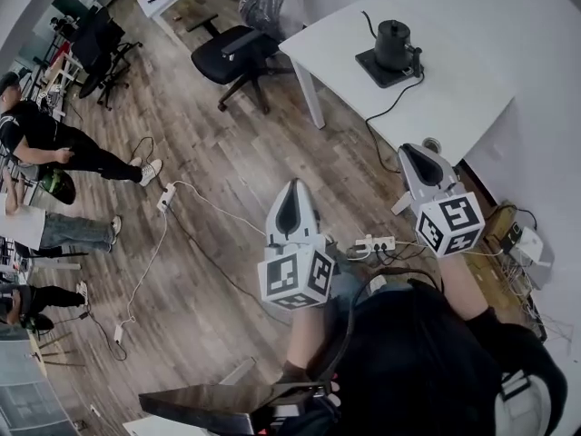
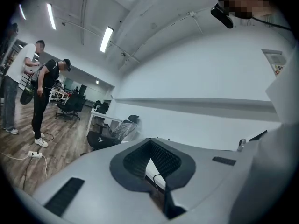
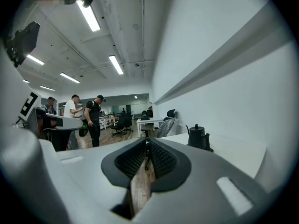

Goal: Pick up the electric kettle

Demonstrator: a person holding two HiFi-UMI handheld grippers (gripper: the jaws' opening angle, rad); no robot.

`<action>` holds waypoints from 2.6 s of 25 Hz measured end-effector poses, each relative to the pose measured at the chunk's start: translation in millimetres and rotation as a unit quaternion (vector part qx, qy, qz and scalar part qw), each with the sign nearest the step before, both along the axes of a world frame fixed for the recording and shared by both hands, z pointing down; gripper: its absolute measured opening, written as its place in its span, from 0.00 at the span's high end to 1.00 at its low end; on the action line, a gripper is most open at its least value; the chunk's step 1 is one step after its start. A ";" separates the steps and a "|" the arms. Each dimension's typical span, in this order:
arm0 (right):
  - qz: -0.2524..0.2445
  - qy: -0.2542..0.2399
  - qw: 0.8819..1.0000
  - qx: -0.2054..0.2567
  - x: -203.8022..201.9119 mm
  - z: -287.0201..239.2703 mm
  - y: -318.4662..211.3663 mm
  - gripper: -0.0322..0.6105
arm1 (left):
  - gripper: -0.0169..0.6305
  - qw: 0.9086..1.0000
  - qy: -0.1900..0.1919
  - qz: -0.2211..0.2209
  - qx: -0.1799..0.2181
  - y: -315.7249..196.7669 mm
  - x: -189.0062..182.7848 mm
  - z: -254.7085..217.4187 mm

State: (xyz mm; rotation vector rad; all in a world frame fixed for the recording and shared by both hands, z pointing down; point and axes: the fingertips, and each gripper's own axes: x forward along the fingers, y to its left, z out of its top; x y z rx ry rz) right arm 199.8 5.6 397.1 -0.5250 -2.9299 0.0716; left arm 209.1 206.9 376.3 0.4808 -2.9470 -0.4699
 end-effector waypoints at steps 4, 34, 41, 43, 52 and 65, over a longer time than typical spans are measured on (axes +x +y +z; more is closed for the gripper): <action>0.019 0.009 1.000 0.000 -53.0 3.6 19.4 0.95 | 0.97 1.000 -0.004 0.018 0.000 22.7 -61.3 -8.5; 0.101 0.026 0.994 0.010 -292.6 19.9 55.2 0.95 | 0.97 0.994 0.007 0.112 0.004 51.0 -335.3 9.0; 0.130 0.029 0.991 0.002 -365.2 21.2 7.0 0.95 | 0.97 0.986 -0.005 0.169 -0.006 -19.9 -427.8 -4.3; 0.141 0.030 0.990 0.001 -381.2 19.9 -7.1 0.95 | 0.97 0.982 -0.005 0.190 -0.009 -42.1 -449.3 -7.0; 0.189 0.032 0.981 0.004 -406.7 13.8 -66.4 0.95 | 0.97 0.965 0.005 0.260 0.002 -129.7 -495.1 -5.7; 0.359 0.040 0.933 0.000 -369.8 18.5 -161.4 0.95 | 0.97 0.913 0.019 0.407 -0.005 -249.6 -510.6 4.3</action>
